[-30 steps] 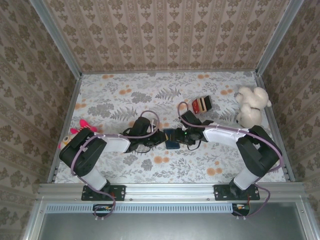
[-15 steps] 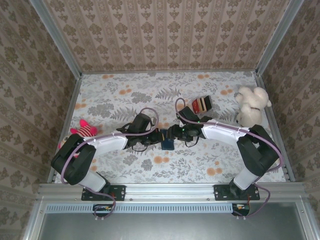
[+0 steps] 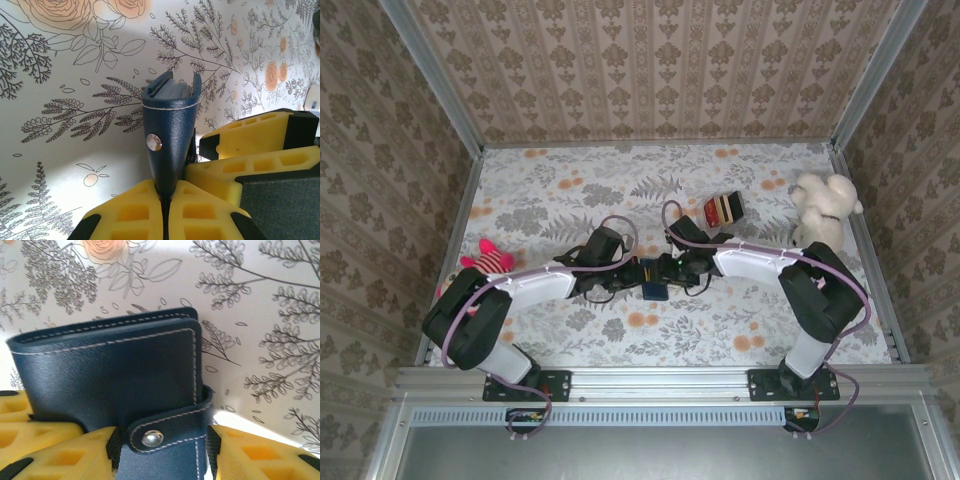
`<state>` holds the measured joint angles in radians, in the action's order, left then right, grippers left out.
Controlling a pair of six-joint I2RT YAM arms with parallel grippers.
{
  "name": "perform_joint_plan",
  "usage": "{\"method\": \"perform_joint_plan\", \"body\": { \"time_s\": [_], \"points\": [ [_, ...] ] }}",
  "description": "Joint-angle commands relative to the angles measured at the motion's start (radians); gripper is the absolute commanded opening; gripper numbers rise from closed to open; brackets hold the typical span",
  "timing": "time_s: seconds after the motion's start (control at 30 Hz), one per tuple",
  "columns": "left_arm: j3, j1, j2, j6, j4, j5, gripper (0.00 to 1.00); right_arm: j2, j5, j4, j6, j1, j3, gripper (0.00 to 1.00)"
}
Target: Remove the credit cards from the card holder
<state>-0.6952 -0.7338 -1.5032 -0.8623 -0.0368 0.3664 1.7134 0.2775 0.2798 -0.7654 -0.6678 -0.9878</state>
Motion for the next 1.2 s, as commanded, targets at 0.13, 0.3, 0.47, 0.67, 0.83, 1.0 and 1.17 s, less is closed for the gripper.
{"method": "perform_joint_plan", "body": {
  "time_s": [0.13,0.3,0.47,0.67,0.83,1.0,1.17],
  "points": [
    [-0.018,-0.011,-0.002,0.003,0.028,-0.028,0.04,0.039,-0.042,0.042,-0.009,-0.008,-0.031,0.50],
    [-0.020,-0.012,0.009,0.003,0.058,-0.063,0.03,0.020,-0.111,0.075,-0.005,-0.007,-0.019,0.47],
    [0.004,-0.008,0.034,0.002,0.069,-0.116,0.01,-0.011,-0.190,0.105,-0.003,0.000,0.002,0.45],
    [0.010,-0.006,0.035,0.002,0.082,-0.129,0.01,-0.038,-0.242,0.118,-0.008,0.005,0.018,0.44],
    [0.010,-0.005,0.034,-0.001,0.084,-0.126,0.01,-0.038,-0.257,0.134,0.001,0.004,0.006,0.43],
    [0.008,-0.005,0.027,-0.002,0.090,-0.120,0.02,-0.045,-0.193,0.083,0.015,0.002,0.001,0.42],
    [-0.011,-0.005,0.013,0.000,0.129,-0.134,0.08,-0.022,-0.117,0.056,0.053,0.000,-0.017,0.42]
  ]
}}
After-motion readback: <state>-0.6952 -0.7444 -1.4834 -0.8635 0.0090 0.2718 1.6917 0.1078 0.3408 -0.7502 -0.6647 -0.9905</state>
